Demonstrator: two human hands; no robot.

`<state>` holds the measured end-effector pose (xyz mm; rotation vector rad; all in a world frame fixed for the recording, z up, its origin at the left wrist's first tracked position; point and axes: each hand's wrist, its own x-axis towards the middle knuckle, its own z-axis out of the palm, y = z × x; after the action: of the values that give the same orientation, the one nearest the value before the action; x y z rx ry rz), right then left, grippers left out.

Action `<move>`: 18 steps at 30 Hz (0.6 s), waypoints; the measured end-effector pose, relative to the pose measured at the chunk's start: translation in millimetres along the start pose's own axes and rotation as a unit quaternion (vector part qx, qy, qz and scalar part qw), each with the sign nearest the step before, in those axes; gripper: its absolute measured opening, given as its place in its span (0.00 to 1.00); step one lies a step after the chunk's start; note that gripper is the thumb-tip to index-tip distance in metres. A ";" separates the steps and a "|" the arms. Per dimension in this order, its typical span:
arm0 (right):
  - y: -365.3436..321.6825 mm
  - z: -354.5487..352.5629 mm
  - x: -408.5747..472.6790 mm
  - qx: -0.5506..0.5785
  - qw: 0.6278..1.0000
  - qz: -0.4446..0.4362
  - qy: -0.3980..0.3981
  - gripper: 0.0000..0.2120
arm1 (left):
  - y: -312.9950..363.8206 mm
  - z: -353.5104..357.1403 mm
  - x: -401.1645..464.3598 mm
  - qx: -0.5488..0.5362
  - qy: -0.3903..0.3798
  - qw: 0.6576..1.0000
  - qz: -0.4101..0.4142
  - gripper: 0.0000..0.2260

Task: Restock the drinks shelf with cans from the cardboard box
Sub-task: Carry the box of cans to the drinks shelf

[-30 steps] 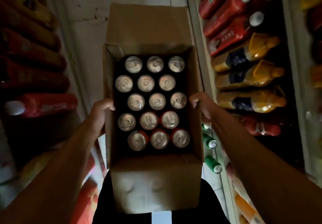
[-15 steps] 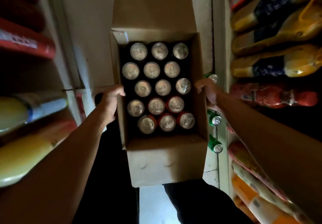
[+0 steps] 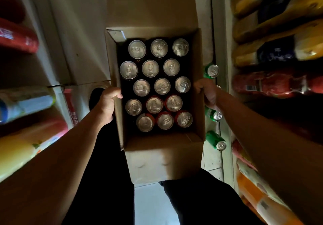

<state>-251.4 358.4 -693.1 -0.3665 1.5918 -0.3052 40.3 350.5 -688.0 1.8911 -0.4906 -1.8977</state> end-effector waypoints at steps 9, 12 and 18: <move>-2.3 -7.2 -4.3 -0.069 0.997 0.031 -0.003 0.07 | -5.5 -2.3 5.2 0.136 0.044 0.990 -0.018 0.05; -10.6 -7.9 -3.8 -0.163 0.986 0.027 0.034 0.04 | 6.7 -4.0 3.5 0.300 0.070 0.950 -0.058 0.09; 15.0 3.4 -24.8 -0.388 0.912 0.006 0.131 0.10 | 7.3 11.1 -20.9 0.507 0.153 0.848 0.000 0.21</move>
<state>-247.8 382.4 -676.9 -0.9559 1.9378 0.3285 29.3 354.7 -666.1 2.7178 -1.6029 -1.3316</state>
